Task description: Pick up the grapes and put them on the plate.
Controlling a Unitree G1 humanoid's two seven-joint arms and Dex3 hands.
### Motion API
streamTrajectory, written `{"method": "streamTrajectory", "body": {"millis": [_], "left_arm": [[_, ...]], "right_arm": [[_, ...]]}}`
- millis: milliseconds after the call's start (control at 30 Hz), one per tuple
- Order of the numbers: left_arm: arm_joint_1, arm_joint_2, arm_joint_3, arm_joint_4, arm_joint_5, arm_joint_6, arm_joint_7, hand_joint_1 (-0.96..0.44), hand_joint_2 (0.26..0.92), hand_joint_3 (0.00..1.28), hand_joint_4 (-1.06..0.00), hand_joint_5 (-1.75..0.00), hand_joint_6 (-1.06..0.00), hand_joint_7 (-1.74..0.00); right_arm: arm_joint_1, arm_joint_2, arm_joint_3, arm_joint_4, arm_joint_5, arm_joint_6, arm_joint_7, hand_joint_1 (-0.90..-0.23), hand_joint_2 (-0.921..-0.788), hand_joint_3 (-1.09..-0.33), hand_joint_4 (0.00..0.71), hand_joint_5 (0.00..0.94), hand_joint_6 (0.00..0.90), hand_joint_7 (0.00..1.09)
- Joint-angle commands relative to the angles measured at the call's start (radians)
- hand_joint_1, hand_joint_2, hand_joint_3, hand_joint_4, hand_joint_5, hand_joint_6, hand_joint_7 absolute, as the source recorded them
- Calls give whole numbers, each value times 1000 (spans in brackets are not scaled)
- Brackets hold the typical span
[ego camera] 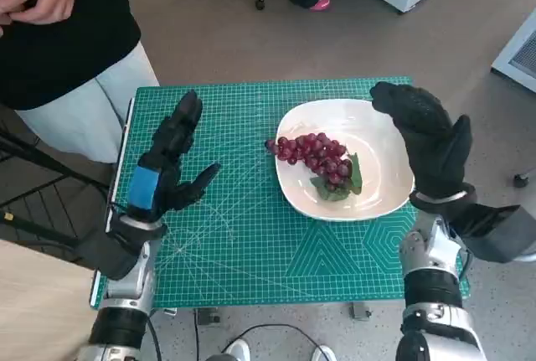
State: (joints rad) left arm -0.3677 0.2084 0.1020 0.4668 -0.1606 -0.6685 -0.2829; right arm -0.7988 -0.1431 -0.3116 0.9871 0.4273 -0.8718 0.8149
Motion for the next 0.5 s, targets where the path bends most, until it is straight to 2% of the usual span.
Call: {"method": "streamTrajectory", "body": {"millis": [33,500], "left_arm": [[13,-7,10,-21,-9,-11,-4,-483,921,347,-203,-20,-284,-66],[34,-23,19,-26,-2,-35,2,-497,921,338,-225,-17,-302,-67]], "right_arm": [[8,-3,-2,16,-2,10,11,-573,-921,-594,354,1,446,1],[-1,-5,-8,30,3,19,28,-585,-921,-591,355,1,447,2]]}}
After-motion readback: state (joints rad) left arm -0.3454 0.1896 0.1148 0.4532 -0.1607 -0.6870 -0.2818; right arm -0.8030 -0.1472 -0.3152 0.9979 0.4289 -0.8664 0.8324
